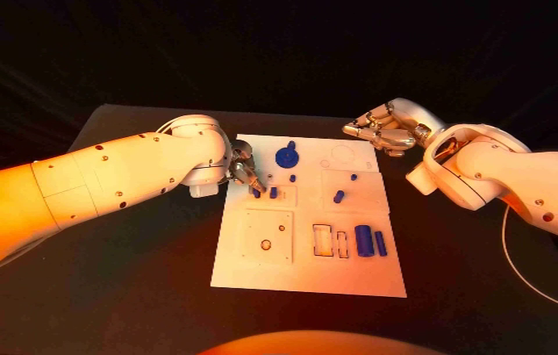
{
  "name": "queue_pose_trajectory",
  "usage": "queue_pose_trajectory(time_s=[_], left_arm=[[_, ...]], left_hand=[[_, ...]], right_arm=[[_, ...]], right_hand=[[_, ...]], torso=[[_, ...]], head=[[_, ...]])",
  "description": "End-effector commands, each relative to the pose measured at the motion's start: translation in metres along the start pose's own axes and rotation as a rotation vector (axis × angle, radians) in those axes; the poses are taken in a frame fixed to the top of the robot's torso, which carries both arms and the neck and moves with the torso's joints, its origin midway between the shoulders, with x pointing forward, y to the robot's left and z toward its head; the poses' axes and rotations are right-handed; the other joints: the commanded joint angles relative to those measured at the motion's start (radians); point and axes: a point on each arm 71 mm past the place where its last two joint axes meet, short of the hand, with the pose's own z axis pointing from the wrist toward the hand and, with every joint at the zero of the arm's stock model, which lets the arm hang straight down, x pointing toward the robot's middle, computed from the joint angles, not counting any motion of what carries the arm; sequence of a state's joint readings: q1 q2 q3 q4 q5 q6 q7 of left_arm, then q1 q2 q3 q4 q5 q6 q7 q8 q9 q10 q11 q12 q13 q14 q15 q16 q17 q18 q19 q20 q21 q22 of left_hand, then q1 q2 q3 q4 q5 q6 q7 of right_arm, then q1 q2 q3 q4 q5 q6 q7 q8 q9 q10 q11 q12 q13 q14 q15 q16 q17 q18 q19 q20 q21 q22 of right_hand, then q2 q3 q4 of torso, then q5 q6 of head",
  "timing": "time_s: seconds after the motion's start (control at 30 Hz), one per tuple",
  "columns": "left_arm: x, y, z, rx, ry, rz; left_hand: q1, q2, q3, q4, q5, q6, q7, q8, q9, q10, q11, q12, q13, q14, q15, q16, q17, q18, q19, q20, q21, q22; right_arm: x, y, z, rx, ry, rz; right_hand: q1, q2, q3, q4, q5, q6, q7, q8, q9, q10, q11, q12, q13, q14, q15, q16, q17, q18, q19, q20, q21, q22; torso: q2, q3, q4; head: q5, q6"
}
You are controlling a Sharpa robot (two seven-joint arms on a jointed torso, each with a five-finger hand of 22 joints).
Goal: Assemble the parts on the task board
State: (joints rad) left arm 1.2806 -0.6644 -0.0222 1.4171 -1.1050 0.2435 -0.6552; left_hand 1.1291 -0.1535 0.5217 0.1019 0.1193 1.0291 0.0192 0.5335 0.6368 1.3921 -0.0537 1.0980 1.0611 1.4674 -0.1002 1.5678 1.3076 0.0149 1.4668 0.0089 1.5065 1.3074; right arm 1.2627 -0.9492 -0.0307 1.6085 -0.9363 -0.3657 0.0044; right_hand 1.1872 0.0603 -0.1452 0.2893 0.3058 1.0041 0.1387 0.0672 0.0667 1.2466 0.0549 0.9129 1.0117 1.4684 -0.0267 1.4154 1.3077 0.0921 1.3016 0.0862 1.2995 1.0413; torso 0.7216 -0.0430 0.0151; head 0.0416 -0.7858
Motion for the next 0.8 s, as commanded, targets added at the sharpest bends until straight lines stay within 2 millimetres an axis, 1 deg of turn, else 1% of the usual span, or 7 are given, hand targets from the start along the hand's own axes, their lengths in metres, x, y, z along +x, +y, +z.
queue_pose_trajectory(time_s=[0.03, 0.37, 0.5, 0.63, 0.8], left_arm=[[0.0076, -0.0030, 0.0019, 0.006, 0.036, 0.020], [0.0076, -0.0024, 0.0018, 0.004, 0.029, 0.022], [0.0076, -0.0023, 0.0017, 0.004, 0.026, 0.024], [0.0073, -0.0020, 0.0018, 0.002, 0.023, 0.024], [0.0062, -0.0010, 0.0022, -0.001, 0.013, 0.020]], left_hand=[[-0.014, 0.000, -0.006, 0.003, 0.002, 0.022, -0.012, -0.002, 0.001, 0.006, -0.005, 0.004, 0.002, 0.103, -0.009, 0.003, 0.263, 0.000, 0.086, -0.007, 0.005, 0.225], [-0.033, -0.004, -0.021, 0.011, 0.002, 0.031, -0.015, 0.000, 0.003, 0.013, -0.007, 0.012, 0.011, 0.103, -0.011, 0.003, 0.263, -0.001, 0.088, -0.009, 0.012, 0.229], [-0.052, -0.009, -0.037, 0.021, 0.002, 0.036, -0.016, 0.001, 0.004, 0.016, -0.008, 0.015, 0.013, 0.103, -0.012, 0.003, 0.263, -0.002, 0.089, -0.010, 0.014, 0.231], [-0.071, -0.013, -0.062, 0.032, 0.001, 0.041, -0.016, 0.001, 0.005, 0.017, -0.009, 0.014, 0.013, 0.103, -0.012, 0.003, 0.263, -0.003, 0.089, -0.011, 0.016, 0.233], [-0.110, -0.017, -0.121, 0.063, -0.001, 0.049, -0.015, 0.004, 0.008, 0.019, -0.008, 0.016, 0.015, 0.103, -0.012, 0.003, 0.263, -0.004, 0.090, -0.011, 0.020, 0.236]], right_arm=[[0.0014, 0.0007, 0.0001, -0.006, 0.012, -0.002], [0.0014, 0.0006, 0.0003, -0.006, 0.012, -0.002], [0.0013, 0.0006, 0.0003, -0.007, 0.012, -0.002], [0.0013, 0.0006, 0.0002, -0.007, 0.011, -0.001], [0.0010, 0.0006, 0.0001, -0.007, 0.008, 0.000]], right_hand=[[0.002, 0.004, -0.004, 0.000, 0.006, 0.004, 0.000, 0.006, 0.001, -0.007, -0.001, 0.003, 0.000, 0.052, 0.005, -0.004, 0.000, 0.015, -0.006, 0.000, -0.005, -0.001], [0.002, 0.004, -0.004, 0.000, 0.006, 0.004, 0.000, 0.006, 0.001, -0.007, -0.001, 0.003, 0.000, 0.052, 0.005, -0.004, 0.000, 0.015, -0.006, 0.000, -0.005, -0.001], [0.002, 0.004, -0.004, 0.000, 0.006, 0.004, 0.000, 0.006, 0.001, -0.007, -0.001, 0.003, 0.000, 0.052, 0.005, -0.004, 0.000, 0.015, -0.006, 0.000, -0.005, -0.001], [0.002, 0.004, -0.004, 0.000, 0.006, 0.004, 0.000, 0.006, 0.001, -0.007, -0.001, 0.003, 0.000, 0.052, 0.005, -0.004, 0.000, 0.015, -0.006, 0.000, -0.005, -0.001], [0.003, 0.005, -0.005, -0.001, 0.006, 0.004, 0.000, 0.006, 0.001, -0.009, -0.001, 0.001, -0.002, 0.051, 0.005, -0.005, -0.002, 0.015, -0.007, 0.000, -0.006, -0.004]], torso=[[0.000, -0.0002, 0.0014], [0.000, -0.0006, 0.0003], [-0.001, -0.0005, 0.0012], [0.000, -0.0003, 0.0012], [-0.001, -0.0003, 0.0016]], head=[[-0.001, -0.001], [-0.002, -0.002], [-0.002, -0.002], [-0.003, -0.002], [-0.003, -0.001]])
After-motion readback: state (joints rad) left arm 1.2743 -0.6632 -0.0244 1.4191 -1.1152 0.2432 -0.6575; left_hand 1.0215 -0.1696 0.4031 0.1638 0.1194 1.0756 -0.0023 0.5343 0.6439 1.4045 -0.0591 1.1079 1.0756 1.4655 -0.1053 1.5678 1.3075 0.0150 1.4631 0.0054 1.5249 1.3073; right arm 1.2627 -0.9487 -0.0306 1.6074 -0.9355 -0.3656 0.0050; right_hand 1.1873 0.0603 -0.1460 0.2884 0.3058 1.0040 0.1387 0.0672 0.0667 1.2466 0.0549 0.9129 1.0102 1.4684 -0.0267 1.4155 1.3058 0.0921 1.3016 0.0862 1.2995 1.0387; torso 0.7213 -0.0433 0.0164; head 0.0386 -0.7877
